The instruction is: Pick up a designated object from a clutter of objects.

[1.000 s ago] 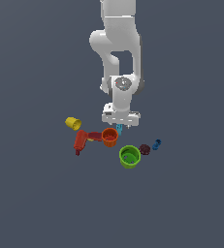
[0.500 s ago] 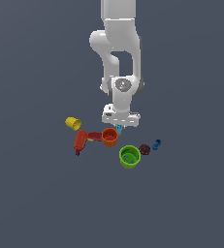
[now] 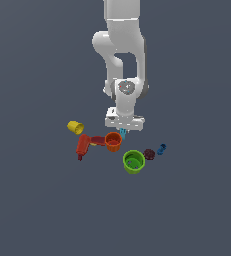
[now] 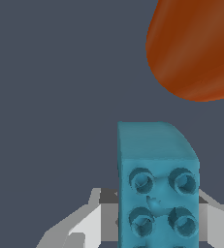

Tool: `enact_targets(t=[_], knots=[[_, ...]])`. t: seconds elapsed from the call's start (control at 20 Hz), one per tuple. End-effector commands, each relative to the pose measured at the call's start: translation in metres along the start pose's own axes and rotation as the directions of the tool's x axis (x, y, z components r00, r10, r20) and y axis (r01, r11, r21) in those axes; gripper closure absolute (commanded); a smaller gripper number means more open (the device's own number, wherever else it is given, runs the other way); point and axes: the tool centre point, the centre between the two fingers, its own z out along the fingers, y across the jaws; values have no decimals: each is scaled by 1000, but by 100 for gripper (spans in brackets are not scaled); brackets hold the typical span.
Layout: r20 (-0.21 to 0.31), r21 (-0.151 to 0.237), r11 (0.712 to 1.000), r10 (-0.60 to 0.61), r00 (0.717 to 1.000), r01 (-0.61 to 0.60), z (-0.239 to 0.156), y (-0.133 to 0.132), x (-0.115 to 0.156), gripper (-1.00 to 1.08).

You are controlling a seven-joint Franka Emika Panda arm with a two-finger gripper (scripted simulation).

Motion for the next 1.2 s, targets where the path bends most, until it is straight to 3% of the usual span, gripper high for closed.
enact_targets(t=[0.0,0.5,1.15], knots=[[-1,0,1000,0,1000,0,-3,1,1,108],[-1,0,1000,0,1000,0,-41,13,5,108],[0,3,1000,-1,1000,1,-137,42,15,108]])
